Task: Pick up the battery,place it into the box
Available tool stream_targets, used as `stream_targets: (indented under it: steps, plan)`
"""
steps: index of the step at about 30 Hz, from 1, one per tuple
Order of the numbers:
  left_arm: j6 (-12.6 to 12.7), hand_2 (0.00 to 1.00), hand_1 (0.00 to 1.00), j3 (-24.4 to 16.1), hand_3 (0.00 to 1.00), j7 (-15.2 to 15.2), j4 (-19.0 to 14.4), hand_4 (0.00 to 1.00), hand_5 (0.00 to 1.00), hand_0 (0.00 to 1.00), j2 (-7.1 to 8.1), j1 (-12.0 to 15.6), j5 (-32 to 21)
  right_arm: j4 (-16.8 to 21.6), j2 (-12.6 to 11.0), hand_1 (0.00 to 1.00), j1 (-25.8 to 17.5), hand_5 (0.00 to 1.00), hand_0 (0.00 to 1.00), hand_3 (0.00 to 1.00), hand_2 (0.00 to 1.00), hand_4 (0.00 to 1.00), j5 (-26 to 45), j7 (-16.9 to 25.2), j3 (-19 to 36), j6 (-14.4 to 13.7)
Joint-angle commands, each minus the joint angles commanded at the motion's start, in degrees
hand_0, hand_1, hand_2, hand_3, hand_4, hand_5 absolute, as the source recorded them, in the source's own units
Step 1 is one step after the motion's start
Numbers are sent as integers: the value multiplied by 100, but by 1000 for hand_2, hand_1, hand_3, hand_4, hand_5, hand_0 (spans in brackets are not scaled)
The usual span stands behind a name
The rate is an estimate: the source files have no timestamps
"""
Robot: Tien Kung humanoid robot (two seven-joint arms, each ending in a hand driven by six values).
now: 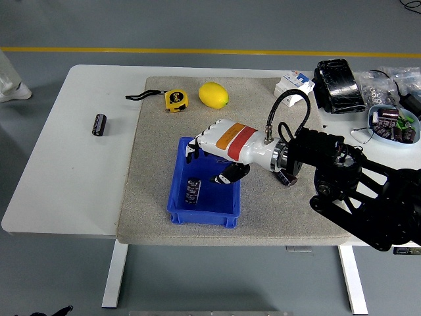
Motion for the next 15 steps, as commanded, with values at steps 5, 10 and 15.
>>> stream_targets:
  steps: [5, 10, 15]
  plan:
    - [1, 773, 647, 13, 784, 4, 1, 758, 778, 706, -1, 2, -17, -76, -162, 621, -103, 200, 558, 885, 805, 917, -178, 2, 365, 229]
    - [9, 773, 647, 0, 784, -7, 9, 758, 778, 706, -3, 10, -24, -151, -512, 621, -223, 200, 558, 885, 805, 917, -466, 142, 615, 600]
    - [22, 771, 645, -12, 783, -25, 18, 759, 778, 705, -12, 5, -38, -190, -908, 617, -355, 173, 561, 843, 783, 891, -806, 345, 566, 686]
